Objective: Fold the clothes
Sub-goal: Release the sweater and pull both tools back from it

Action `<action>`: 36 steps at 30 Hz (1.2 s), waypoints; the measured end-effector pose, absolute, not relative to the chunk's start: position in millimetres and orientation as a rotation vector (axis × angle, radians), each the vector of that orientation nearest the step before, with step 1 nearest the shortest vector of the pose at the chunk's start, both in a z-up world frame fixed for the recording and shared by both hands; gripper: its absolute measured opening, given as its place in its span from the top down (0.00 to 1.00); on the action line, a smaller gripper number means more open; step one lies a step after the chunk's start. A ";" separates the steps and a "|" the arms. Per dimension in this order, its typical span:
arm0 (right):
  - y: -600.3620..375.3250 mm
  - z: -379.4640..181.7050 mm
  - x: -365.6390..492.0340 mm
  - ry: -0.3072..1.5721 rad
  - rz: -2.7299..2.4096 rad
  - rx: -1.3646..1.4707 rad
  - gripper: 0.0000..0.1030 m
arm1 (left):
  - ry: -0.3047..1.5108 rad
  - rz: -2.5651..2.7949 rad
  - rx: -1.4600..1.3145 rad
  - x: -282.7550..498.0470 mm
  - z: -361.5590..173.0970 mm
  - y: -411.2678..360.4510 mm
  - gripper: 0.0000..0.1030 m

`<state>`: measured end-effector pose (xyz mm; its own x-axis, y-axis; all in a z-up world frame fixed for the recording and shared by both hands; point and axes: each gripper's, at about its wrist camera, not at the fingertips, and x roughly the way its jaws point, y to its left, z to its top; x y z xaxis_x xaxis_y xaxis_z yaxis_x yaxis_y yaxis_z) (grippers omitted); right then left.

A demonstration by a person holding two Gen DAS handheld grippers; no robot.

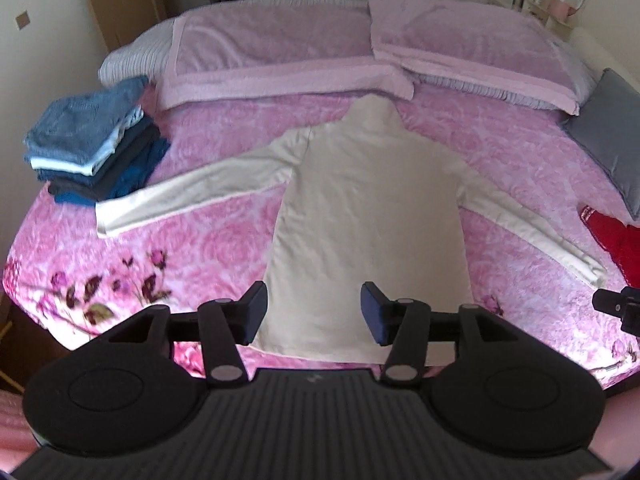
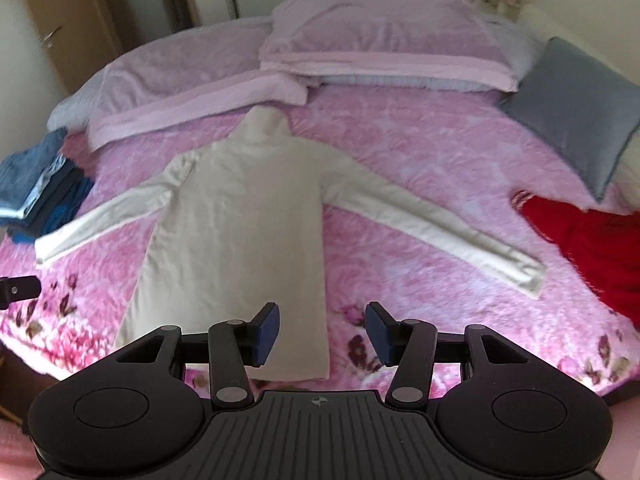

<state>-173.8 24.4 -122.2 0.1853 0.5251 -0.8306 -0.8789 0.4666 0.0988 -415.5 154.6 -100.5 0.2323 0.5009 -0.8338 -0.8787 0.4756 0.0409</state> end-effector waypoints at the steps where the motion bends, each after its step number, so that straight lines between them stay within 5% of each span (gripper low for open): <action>1: 22.9 -119.0 -175.8 0.938 1.030 -0.443 0.50 | 0.910 1.003 -0.485 -418.3 -97.8 154.9 0.48; 36: 15.9 -129.4 -325.5 1.070 0.903 -0.377 0.50 | 0.962 0.935 -0.405 -566.7 -110.5 171.2 0.47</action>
